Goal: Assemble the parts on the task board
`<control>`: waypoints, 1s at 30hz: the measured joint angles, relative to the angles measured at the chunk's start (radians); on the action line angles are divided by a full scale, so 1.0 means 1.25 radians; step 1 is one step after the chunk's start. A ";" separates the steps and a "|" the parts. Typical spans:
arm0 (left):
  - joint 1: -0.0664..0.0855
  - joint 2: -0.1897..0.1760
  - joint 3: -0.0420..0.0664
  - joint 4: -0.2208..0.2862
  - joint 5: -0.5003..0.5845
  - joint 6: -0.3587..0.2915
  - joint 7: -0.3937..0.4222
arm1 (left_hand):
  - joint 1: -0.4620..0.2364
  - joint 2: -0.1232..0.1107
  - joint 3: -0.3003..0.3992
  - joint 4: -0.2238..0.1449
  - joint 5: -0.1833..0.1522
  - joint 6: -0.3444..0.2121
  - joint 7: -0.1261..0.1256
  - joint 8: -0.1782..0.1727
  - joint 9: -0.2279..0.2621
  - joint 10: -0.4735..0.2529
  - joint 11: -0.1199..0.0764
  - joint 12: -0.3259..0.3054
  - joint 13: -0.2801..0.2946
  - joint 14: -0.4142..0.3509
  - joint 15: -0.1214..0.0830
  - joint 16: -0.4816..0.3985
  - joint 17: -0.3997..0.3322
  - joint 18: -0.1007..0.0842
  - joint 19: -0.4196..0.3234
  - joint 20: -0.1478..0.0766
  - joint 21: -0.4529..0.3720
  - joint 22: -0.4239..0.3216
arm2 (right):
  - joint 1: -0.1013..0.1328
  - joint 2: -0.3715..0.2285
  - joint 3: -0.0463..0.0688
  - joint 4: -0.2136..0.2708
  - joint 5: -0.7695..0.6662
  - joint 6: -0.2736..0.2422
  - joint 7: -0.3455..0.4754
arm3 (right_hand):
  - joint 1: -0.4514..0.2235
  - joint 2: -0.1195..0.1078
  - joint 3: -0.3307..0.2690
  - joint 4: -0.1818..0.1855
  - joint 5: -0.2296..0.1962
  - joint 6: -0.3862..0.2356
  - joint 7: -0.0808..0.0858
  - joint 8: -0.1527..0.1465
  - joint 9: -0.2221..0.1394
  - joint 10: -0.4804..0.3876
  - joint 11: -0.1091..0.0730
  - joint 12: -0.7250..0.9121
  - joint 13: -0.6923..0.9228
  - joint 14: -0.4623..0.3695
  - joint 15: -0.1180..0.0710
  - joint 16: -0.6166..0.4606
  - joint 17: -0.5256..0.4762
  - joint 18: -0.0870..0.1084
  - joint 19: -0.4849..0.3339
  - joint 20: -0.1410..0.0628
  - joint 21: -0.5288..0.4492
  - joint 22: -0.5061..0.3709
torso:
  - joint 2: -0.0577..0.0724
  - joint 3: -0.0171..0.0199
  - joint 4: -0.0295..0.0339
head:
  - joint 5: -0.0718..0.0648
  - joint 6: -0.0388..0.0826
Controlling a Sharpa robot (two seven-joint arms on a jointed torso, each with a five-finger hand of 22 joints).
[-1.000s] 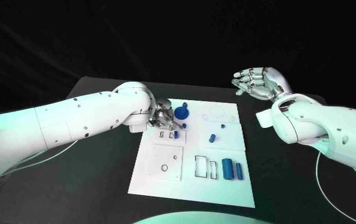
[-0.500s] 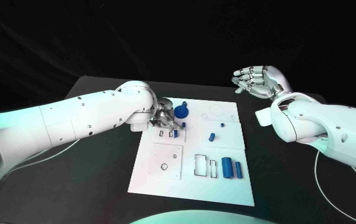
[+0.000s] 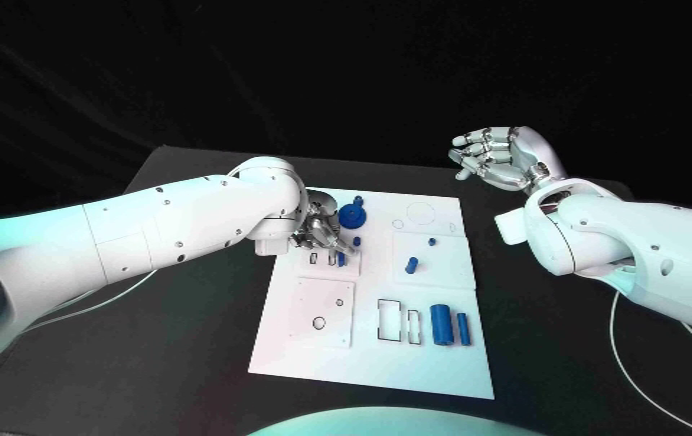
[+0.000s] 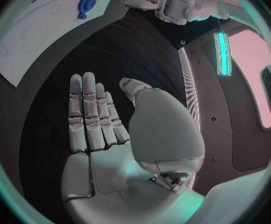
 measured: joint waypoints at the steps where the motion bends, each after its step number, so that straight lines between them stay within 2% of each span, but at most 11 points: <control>1: 0.000 0.000 0.000 0.000 0.000 0.001 0.000 | 0.007 0.001 0.004 0.000 0.000 0.003 -0.003 0.003 0.002 0.000 0.000 0.001 0.000 0.000 0.000 0.000 0.000 0.000 0.000 0.000 0.000 0.001 | 0.000 0.000 0.000 0.000 -0.002 0.000 0.000 | 0.000 0.000 0.000 0.000 0.000 0.000 0.000 0.000 0.000 0.000 0.000 -0.001 0.000 -0.003 0.003 -0.001 0.000 0.000 0.000 0.000 0.000 0.000 | 0.000 0.0001 0.0000 | 0.000 0.000; 4: 0.000 0.000 0.000 0.000 0.002 0.005 0.000 | 0.025 0.001 0.020 0.002 0.000 0.004 -0.004 0.004 0.006 0.000 0.000 0.001 0.001 0.000 0.000 -0.003 0.001 0.000 0.000 0.000 0.003 0.002 | 0.000 0.001 0.000 -0.001 -0.010 0.000 0.000 | 0.000 0.000 0.001 -0.001 0.000 0.000 0.000 0.000 -0.001 0.000 0.000 -0.003 -0.001 -0.003 0.003 -0.004 -0.001 0.000 0.000 0.000 0.000 -0.002 | 0.000 0.0002 -0.0002 | 0.000 -0.001; 11: 0.000 0.000 0.000 0.003 0.007 0.012 -0.001 | 0.030 -0.002 0.023 0.001 0.000 0.004 -0.004 0.007 0.009 0.000 0.000 0.005 0.005 0.000 0.000 -0.003 0.002 0.000 0.000 0.000 0.004 0.004 | -0.001 0.003 0.000 -0.002 -0.031 0.001 0.000 | 0.000 0.000 0.002 -0.002 0.000 0.000 0.000 -0.005 -0.004 0.000 0.000 -0.007 -0.010 -0.010 0.010 -0.020 -0.003 0.000 -0.006 0.006 -0.014 -0.012 | 0.000 0.0002 -0.0005 | -0.001 -0.001; 16: 0.000 0.000 0.000 0.005 0.015 0.016 -0.001 | 0.047 0.001 0.053 0.002 0.000 0.007 -0.007 0.018 0.020 0.005 -0.005 0.009 0.009 0.000 0.000 -0.003 0.004 0.000 0.000 0.000 0.006 0.007 | -0.002 0.005 -0.001 -0.003 -0.045 0.001 -0.001 | 0.000 0.000 0.000 -0.005 0.000 0.000 0.000 -0.005 -0.004 0.000 0.000 -0.007 -0.011 -0.010 0.010 -0.020 -0.003 0.000 -0.006 0.006 -0.014 -0.013 | 0.000 0.0002 0.0000 | -0.001 -0.002; 19: 0.000 0.000 0.000 0.005 0.025 0.016 -0.001 | 0.088 -0.007 0.126 0.003 0.000 -0.001 -0.014 0.036 0.047 0.009 -0.009 0.009 0.013 0.005 -0.005 -0.008 0.007 0.000 0.000 0.000 0.009 0.011 | -0.002 0.005 -0.001 -0.004 -0.053 0.001 -0.001 | 0.000 0.000 0.000 -0.005 0.000 0.000 0.000 -0.005 -0.004 0.000 0.000 -0.007 -0.012 -0.010 0.010 -0.023 -0.003 0.000 -0.006 0.006 -0.014 -0.014 | 0.000 0.0002 0.0001 | -0.001 -0.003; 22: 0.000 -0.001 0.000 0.005 0.038 0.014 -0.001 | 0.112 -0.024 0.205 -0.001 -0.003 -0.010 -0.017 0.040 0.062 0.009 -0.009 0.013 0.017 0.005 -0.005 -0.008 0.010 0.000 0.000 0.000 0.013 0.016 | -0.002 0.006 -0.001 -0.005 -0.058 0.002 -0.001 | 0.000 0.000 0.002 -0.007 0.003 0.000 0.000 -0.004 -0.004 0.000 0.000 -0.007 -0.012 -0.010 0.010 -0.023 -0.003 0.000 -0.009 0.009 -0.017 -0.015 | 0.000 0.0001 0.0001 | -0.001 -0.004; 25: 0.000 -0.003 0.000 0.005 0.053 0.011 -0.001 | 0.138 -0.045 0.252 0.031 -0.007 -0.015 -0.017 0.052 0.082 0.012 -0.012 0.016 0.021 0.005 -0.005 -0.011 0.012 0.000 0.000 0.000 0.013 0.021 | -0.003 0.007 -0.001 -0.007 -0.063 0.002 -0.002 | 0.000 0.000 0.002 -0.007 0.003 0.000 0.000 -0.004 -0.004 0.000 0.000 -0.007 -0.013 -0.013 0.012 -0.024 -0.004 0.000 -0.009 0.009 -0.017 -0.016 | 0.000 0.0000 0.0002 | -0.001 -0.005; 26: 0.000 -0.003 0.000 0.005 0.057 0.010 -0.001 | 0.145 -0.053 0.293 0.033 -0.009 -0.018 -0.014 0.058 0.092 0.013 -0.013 0.019 0.022 0.005 -0.005 -0.013 0.014 0.000 0.000 0.000 0.016 0.023 | -0.003 0.007 -0.001 -0.007 -0.064 0.002 -0.002 | 0.000 0.000 0.002 -0.007 0.003 0.000 0.000 -0.004 -0.004 0.000 0.000 -0.007 -0.013 -0.015 0.011 -0.026 -0.004 0.000 -0.009 0.009 -0.017 -0.017 | 0.000 0.0000 0.0002 | -0.001 -0.005; 30: 0.000 -0.009 0.001 0.008 0.081 0.005 0.000 | 0.139 -0.079 0.357 0.038 -0.007 -0.024 -0.014 0.078 0.092 0.024 -0.014 0.026 0.033 0.007 -0.006 -0.012 0.016 0.000 0.003 -0.003 0.016 0.028 | -0.005 0.009 -0.001 -0.010 -0.070 0.002 -0.002 | 0.000 0.000 0.002 -0.007 0.003 0.000 0.000 -0.004 -0.005 0.000 0.000 -0.007 -0.015 -0.016 0.010 -0.030 -0.004 0.000 -0.009 0.009 -0.020 -0.019 | 0.000 0.0000 0.0001 | 0.000 -0.005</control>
